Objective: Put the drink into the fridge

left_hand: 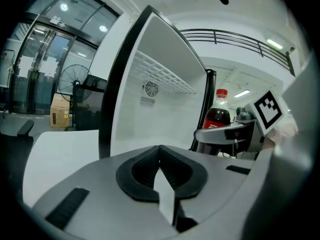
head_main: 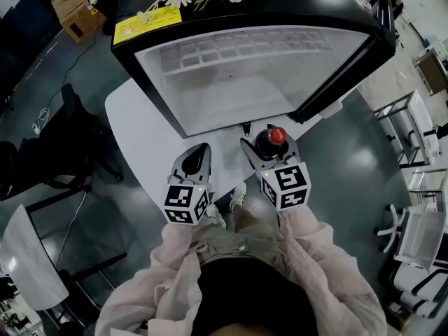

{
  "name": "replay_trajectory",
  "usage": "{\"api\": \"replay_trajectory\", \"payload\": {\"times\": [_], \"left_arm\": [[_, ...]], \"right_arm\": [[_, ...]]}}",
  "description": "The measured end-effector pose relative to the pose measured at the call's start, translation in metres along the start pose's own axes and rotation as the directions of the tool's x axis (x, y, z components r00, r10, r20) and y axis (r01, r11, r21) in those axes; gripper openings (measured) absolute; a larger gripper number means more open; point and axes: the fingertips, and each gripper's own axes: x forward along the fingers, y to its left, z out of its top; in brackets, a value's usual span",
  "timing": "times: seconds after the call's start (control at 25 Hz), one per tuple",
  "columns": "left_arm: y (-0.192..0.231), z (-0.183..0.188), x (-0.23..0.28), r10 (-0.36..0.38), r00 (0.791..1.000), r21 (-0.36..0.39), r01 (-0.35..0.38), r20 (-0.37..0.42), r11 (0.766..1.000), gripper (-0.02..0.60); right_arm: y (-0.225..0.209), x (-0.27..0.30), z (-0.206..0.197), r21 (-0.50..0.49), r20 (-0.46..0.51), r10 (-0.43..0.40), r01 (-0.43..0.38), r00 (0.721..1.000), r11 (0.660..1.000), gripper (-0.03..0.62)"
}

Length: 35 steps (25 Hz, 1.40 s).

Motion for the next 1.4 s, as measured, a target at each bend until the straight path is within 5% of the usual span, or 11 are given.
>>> {"api": "replay_trajectory", "payload": {"times": [1.4], "left_arm": [[0.005,0.031,0.063,0.019,1.0,0.017,-0.019,-0.011,1.0,0.011]], "right_arm": [[-0.119,0.108,0.078,-0.052,0.058,-0.028,0.031,0.998,0.998,0.308]]}}
